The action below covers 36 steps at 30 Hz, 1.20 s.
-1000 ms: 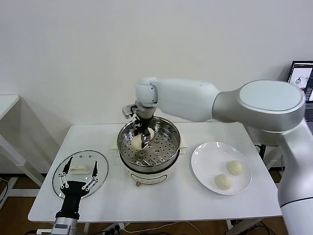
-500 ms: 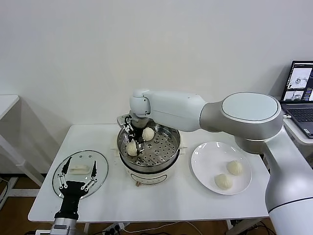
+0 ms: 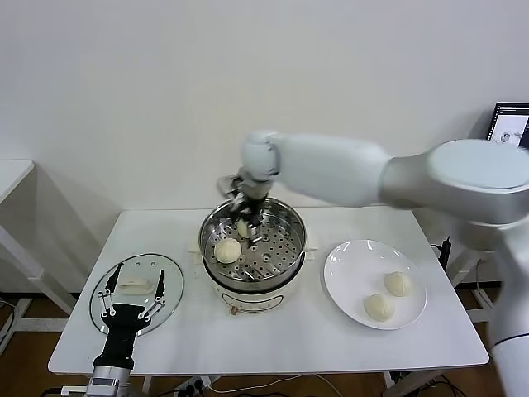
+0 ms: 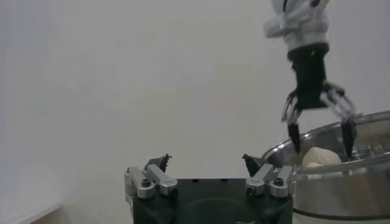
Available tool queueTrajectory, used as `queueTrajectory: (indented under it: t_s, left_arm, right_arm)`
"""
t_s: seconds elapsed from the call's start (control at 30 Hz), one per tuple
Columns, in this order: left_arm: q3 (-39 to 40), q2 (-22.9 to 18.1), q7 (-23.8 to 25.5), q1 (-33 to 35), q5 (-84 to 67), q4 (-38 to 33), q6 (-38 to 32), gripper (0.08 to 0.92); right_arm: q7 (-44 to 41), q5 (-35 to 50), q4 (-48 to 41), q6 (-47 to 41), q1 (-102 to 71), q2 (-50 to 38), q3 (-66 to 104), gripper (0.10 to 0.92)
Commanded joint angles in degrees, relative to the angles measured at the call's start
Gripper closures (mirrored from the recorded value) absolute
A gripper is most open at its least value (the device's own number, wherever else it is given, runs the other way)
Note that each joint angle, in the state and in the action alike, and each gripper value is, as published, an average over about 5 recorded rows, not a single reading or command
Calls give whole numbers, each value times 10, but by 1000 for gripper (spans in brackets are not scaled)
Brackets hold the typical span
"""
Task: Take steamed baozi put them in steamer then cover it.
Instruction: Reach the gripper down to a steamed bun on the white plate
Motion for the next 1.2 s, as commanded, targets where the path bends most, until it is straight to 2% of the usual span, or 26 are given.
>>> queueTrajectory:
  t_s: [0.03,0.2,0.37,0.73,1.2]
  left_arm:
    - [4,2,1,-3,1,1,2,177]
    - [6,0,2,2,3,-1,2,177]
    - [3,-4,1,8,8,-3,2,177]
    - [2,-11,0,15,14,2,0,177]
    - [2,-10,0,15,15,8,-4,177]
  right_arm:
    - [-88,-49,95,37,54,-257,2,203]
    - [-90,-95,99,47,-14,-337,-11,203]
    - [-80,-134,99,53,-117,-368,9,203]
    - [-30,-157,84,52,-231,-358,64,203]
    - [4,-163,64,37,-267,-342,82,203]
